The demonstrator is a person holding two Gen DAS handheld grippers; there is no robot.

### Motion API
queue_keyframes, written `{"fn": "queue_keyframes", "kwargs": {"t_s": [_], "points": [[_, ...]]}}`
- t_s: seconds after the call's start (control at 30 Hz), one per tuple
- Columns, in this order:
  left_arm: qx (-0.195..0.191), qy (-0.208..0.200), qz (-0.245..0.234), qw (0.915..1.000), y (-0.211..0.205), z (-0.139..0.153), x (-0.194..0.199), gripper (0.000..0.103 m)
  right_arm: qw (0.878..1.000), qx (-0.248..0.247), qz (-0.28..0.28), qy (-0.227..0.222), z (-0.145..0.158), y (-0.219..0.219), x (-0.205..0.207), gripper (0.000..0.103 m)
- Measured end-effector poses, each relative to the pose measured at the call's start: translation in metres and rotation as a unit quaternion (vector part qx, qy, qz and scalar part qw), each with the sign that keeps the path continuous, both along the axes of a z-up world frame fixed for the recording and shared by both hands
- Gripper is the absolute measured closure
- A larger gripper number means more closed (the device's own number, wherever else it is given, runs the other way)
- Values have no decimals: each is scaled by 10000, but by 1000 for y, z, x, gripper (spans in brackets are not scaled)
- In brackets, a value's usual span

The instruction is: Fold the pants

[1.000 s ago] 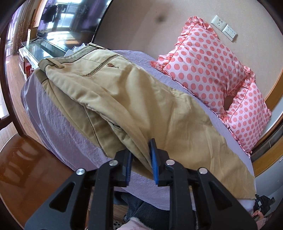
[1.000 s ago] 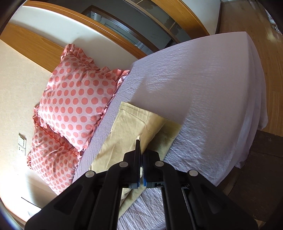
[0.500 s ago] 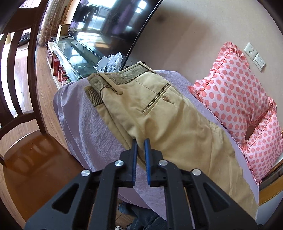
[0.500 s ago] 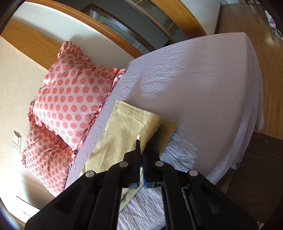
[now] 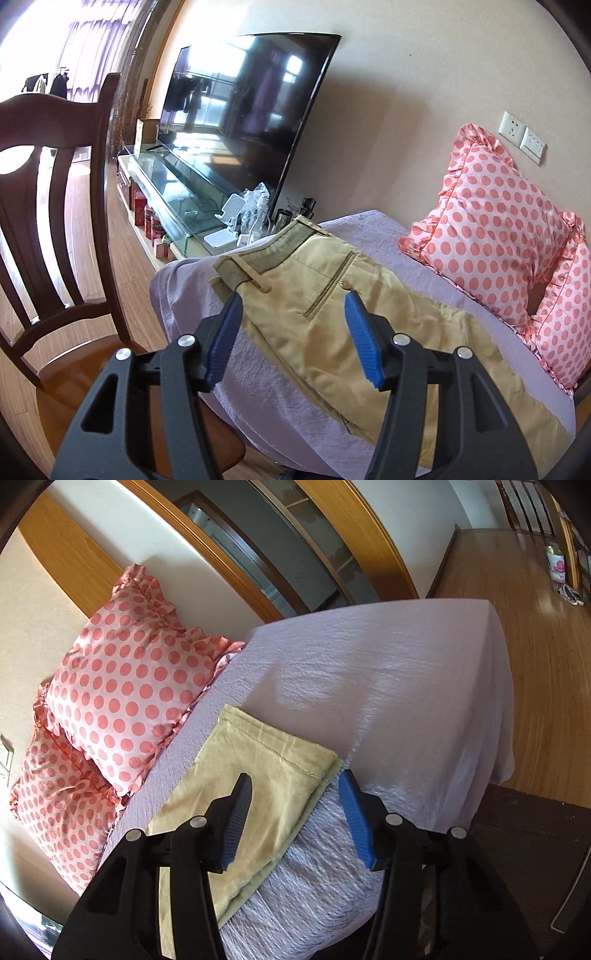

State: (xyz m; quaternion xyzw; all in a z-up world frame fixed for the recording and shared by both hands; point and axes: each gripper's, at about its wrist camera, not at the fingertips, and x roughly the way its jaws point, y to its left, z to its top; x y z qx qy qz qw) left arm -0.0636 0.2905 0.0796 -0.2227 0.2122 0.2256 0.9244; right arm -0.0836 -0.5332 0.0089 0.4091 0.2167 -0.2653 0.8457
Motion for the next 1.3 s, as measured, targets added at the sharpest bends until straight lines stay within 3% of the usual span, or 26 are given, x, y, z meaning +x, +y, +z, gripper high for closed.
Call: {"fn": "queue_keyframes", "kwargs": {"t_s": [0.07,0.13,0.2,0.3,0.37,0.47,0.57,0.67,0.8,0.87,0.93,1.0,1.03,1.07,1.1,1.13,1.17,1.23,1.3], "points": [[67,31,-257,9996,-9,-1,10,41,9997,76,222,-95,-4,3,4,66],[95,86,-454,9989,-17,-5,19,40,9993,23,335,-167,-6,8,6,69],[54,202,-613,9979,-22,-11,29,39,9985,-94,497,-201,-10,12,11,94],[-21,355,-765,9964,-26,-23,37,39,9969,-252,679,-321,-8,18,20,97],[-77,428,-841,9955,-27,-29,41,39,9926,-453,954,-598,9,32,28,98],[-215,485,-898,9945,-27,-37,44,36,9745,-876,1763,-1075,52,78,58,98],[-332,522,-909,9939,-27,-43,45,34,9334,-1093,3029,-1584,88,153,95,98],[-407,446,-892,9942,-27,-43,42,34,8725,-1036,4417,-1813,99,247,127,98],[-538,281,-796,9950,-20,-39,33,31,7814,-935,6022,-1341,69,372,150,98],[-586,265,-682,9956,-13,-40,28,30,7480,-1137,6471,-938,45,418,152,98],[-669,254,-567,9958,-4,-43,21,30,7307,-1148,6700,-639,27,444,152,98],[-765,236,-493,9956,5,-47,14,30,7276,-1168,6741,-505,20,454,151,95],[-794,236,-475,9954,8,-49,12,30,7204,-1283,6804,-406,19,459,149,93],[-820,237,-460,9953,11,-51,10,29,7085,-1420,6905,-334,18,464,145,83],[-853,250,-450,9950,14,-53,9,29,6956,-1534,7012,-303,18,470,139,66],[-907,268,-443,9945,17,-56,9,29,6875,-1647,7066,-310,18,475,133,56],[-992,267,-459,9936,19,-59,8,29,6812,-1728,7106,-321,20,478,130,39],[-1214,191,-553,9909,21,-64,7,29,6708,-1808,7186,-317,18,483,125,34],[-1413,126,-706,9874,20,-68,8,29,6700,-1846,7180,-372,17,487,123,30]]}}
